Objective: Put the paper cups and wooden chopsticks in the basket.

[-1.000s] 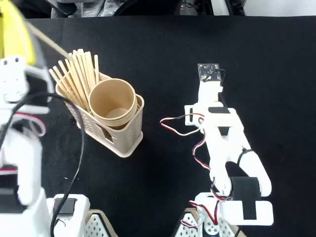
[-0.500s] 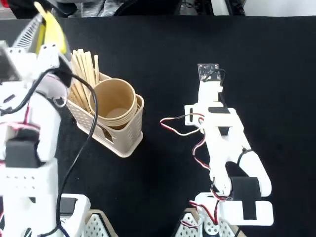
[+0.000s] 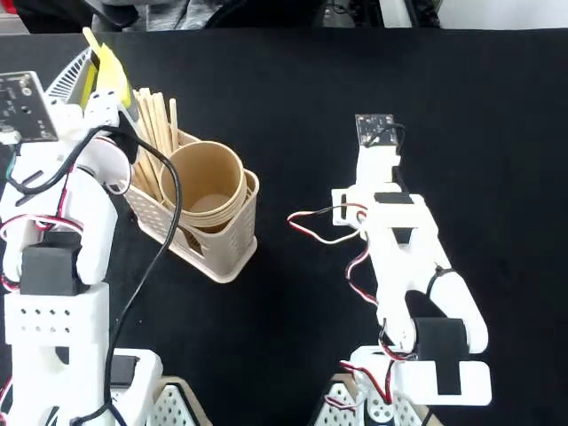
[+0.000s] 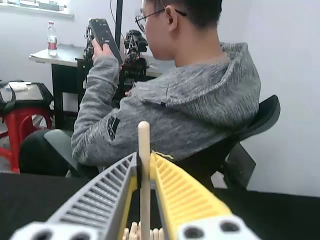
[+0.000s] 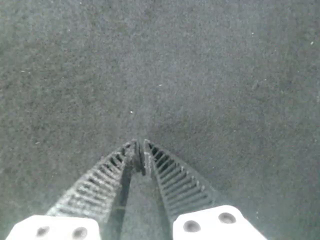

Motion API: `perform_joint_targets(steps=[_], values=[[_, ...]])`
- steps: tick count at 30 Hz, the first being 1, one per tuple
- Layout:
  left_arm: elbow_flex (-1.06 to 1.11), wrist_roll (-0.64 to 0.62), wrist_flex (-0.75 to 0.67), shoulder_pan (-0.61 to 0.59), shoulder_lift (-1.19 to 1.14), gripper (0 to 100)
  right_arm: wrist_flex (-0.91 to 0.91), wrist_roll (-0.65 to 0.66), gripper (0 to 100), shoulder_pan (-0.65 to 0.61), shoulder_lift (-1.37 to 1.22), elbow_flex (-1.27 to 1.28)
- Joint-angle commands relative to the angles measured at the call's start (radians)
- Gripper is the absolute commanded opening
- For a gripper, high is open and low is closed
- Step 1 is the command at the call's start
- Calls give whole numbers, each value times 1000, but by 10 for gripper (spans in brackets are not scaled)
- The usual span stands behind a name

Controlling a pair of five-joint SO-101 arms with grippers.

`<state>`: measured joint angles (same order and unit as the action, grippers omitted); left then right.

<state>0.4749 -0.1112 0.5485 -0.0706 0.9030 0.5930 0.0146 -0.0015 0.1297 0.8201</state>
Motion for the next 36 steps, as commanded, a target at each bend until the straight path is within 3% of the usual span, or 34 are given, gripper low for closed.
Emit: perform_joint_targets(steps=[1,11,18,25,30,36], values=[[-4,-2,64,2,5,34,-11,0,15,-11,27,-5],[-10,-2,195,2,6,190,-11,0,15,-11,24,-5],[-7,-2,219,1,14,195,-11,0,15,-11,24,-5],[1,9,371,-4,201,195,-12,0,15,-11,24,-5],[114,94,397,-81,385,192,-12,0,15,-11,24,-5],[367,178,353,-257,598,192,-11,0,15,-11,24,-4]])
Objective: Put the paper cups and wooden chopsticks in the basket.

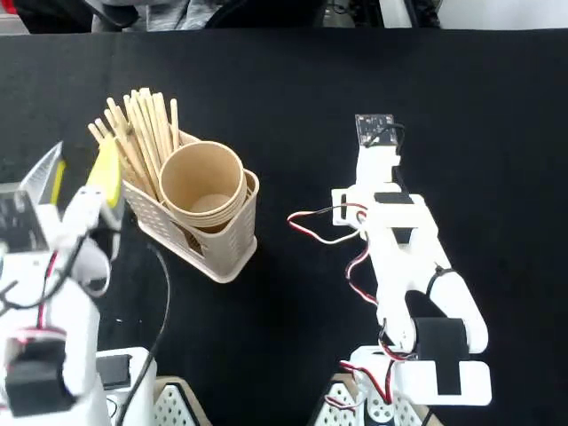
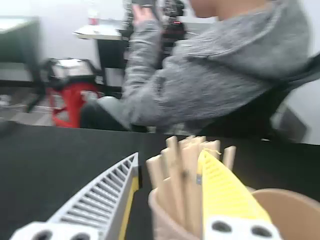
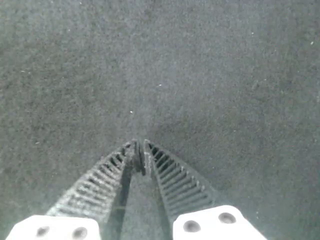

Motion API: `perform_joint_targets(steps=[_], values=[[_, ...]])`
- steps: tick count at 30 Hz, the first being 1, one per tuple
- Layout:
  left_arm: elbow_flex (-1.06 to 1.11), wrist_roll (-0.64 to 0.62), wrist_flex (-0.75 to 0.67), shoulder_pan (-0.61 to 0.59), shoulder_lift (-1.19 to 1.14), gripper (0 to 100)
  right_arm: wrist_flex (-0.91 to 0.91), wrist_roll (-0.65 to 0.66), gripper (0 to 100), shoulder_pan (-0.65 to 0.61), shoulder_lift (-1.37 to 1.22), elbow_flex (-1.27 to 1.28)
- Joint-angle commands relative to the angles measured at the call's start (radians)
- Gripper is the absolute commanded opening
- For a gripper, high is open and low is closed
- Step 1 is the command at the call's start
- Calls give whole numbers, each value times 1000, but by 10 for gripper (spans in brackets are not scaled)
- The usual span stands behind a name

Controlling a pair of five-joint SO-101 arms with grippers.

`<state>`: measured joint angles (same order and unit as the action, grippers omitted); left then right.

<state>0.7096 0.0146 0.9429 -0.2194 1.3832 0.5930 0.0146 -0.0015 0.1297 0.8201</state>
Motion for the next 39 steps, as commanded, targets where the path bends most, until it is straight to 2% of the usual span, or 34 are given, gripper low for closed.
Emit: perform_joint_targets(steps=[1,3,9,16,20,23,30,32,39], values=[[186,61,-57,-139,152,192,-11,0,15,-11,24,-4],[297,75,-86,-180,227,192,-11,0,15,-11,24,-4],[679,160,-210,-196,457,191,-11,0,15,-11,24,-4],[875,175,-282,-194,436,189,-11,0,15,-11,24,-4],[977,183,-285,-194,440,100,-11,0,15,-11,24,-4],[989,183,-232,-193,440,25,-11,0,15,-12,25,-4],[989,184,-133,-225,440,31,25,3,13,-14,33,-8],[989,184,-103,-217,440,35,41,44,12,-17,51,-4],[989,184,-35,-216,440,52,-23,75,12,-40,255,162]])
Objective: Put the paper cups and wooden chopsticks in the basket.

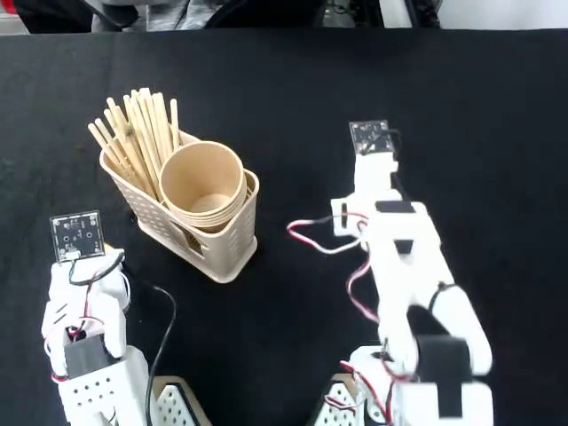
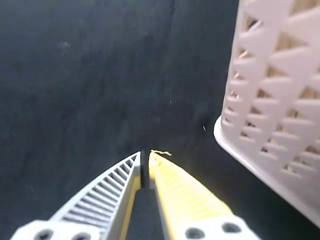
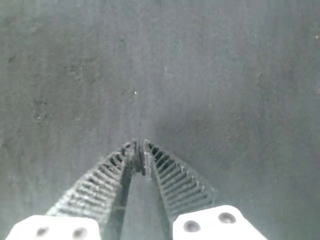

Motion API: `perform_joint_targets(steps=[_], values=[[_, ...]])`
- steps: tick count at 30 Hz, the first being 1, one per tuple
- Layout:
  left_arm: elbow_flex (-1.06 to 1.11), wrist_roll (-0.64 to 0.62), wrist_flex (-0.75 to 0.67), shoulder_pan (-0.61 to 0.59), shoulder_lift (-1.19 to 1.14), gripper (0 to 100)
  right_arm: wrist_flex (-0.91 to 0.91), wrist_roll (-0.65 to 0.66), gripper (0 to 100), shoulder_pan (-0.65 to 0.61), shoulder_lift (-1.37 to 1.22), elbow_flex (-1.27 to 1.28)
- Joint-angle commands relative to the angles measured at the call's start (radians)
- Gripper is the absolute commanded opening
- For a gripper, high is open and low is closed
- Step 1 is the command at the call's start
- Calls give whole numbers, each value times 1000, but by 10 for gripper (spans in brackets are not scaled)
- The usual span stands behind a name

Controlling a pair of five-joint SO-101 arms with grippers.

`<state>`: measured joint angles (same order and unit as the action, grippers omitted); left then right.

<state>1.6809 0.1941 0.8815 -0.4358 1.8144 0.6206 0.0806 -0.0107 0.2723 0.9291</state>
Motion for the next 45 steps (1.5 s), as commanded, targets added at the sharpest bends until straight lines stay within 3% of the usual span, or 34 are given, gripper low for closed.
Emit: perform_joint_targets(steps=[1,18,45], values=[[18,5,35,1,9,55,-80,11,12,-41,154,93],[18,5,74,-1,9,55,-715,8,13,-112,716,750],[18,-2,77,-8,9,55,127,9,15,-104,1191,766]])
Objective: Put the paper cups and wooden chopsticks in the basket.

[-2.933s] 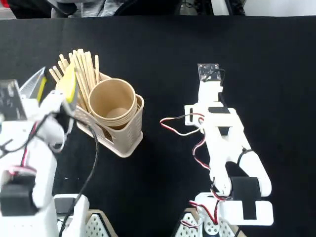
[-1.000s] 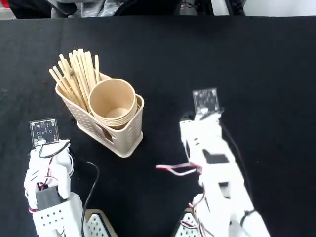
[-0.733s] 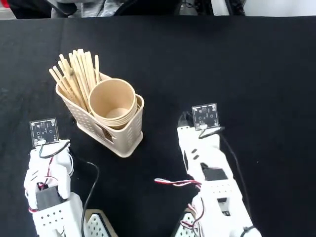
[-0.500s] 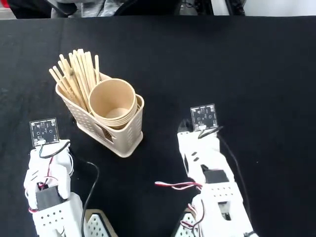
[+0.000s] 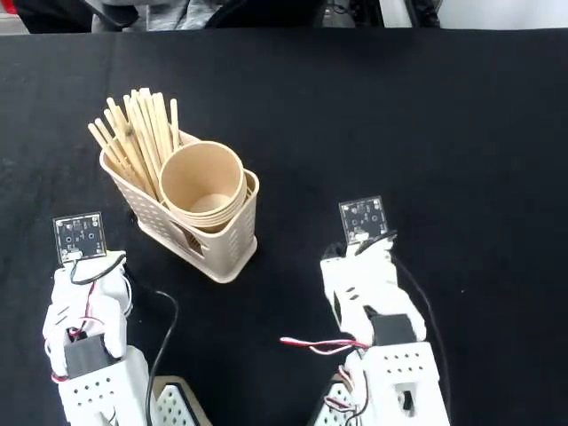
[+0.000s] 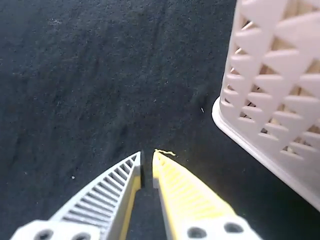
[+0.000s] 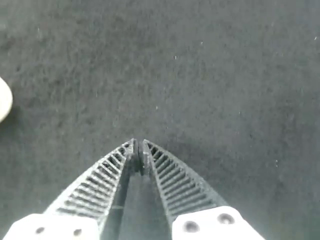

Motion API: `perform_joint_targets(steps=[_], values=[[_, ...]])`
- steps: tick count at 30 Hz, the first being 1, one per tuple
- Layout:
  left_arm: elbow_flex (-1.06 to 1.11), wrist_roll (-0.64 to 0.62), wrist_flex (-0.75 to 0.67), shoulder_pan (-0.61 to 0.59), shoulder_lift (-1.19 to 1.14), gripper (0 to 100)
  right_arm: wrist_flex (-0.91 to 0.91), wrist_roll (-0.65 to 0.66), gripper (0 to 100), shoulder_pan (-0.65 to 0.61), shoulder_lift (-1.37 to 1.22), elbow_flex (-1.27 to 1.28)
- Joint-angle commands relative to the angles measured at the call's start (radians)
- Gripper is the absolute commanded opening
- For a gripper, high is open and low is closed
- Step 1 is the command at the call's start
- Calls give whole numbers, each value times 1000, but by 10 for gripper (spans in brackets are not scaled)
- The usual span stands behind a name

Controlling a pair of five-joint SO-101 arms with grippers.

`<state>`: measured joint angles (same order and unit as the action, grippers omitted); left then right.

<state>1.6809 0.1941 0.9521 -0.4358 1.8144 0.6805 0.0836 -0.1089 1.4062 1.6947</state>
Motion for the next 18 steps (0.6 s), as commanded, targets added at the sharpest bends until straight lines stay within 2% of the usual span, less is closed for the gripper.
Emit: perform_joint_targets(steps=[1,10,18], values=[[18,-2,6,-8,9,55,92,6,15,-3,81,1],[18,-2,6,-8,9,55,285,6,15,-2,257,1],[18,-2,6,-8,9,55,388,6,13,23,352,-2]])
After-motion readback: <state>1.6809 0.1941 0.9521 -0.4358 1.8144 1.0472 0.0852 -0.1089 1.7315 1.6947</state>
